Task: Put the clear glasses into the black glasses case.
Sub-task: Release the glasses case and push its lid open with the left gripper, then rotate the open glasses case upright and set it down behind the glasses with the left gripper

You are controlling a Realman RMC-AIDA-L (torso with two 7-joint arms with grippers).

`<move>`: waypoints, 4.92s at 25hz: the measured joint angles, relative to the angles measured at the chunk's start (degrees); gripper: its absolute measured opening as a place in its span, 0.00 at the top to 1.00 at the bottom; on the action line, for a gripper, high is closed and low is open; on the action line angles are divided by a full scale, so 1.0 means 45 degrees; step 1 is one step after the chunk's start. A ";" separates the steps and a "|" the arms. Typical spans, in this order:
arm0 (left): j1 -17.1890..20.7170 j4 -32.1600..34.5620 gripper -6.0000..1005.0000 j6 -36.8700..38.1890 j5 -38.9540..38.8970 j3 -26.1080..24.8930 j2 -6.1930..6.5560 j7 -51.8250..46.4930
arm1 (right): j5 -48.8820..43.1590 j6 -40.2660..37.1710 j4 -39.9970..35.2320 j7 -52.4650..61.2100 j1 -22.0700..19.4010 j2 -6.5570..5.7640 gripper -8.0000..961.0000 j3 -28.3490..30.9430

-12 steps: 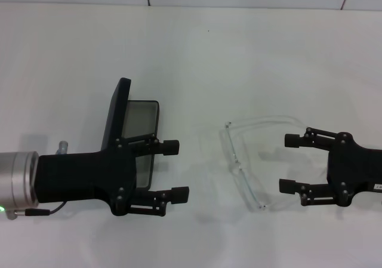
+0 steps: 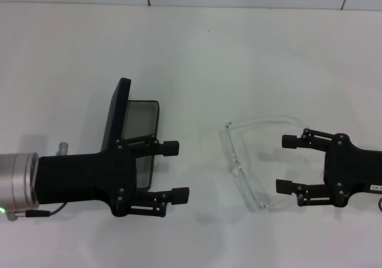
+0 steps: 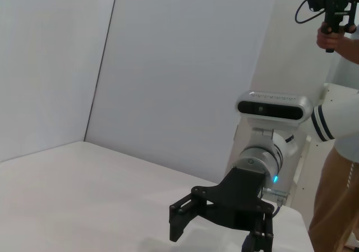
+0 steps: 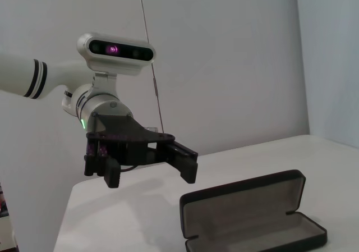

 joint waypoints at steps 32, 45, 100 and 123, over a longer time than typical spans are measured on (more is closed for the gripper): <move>-0.3875 1.1615 0.13 -0.0559 1.2622 0.2627 -0.0246 -2.0635 | 0.0455 0.1137 0.0489 0.0009 0.0216 0.0162 0.11 0.0314; -0.5180 0.8511 0.13 -0.0301 1.3551 0.3762 -0.0293 -2.1153 | 0.0486 0.1121 0.0116 -0.0005 0.0518 0.0153 0.11 0.0455; -0.5224 0.8561 0.76 -0.3355 1.4749 0.4901 -0.0296 -1.2718 | 0.0461 0.1314 0.0295 -0.0195 0.0378 0.0218 0.11 0.0488; -0.5290 0.7600 0.69 -0.5213 1.3186 0.6748 -0.0329 -0.9368 | 0.0807 0.1027 0.0954 -0.0195 0.0318 0.0254 0.11 0.0508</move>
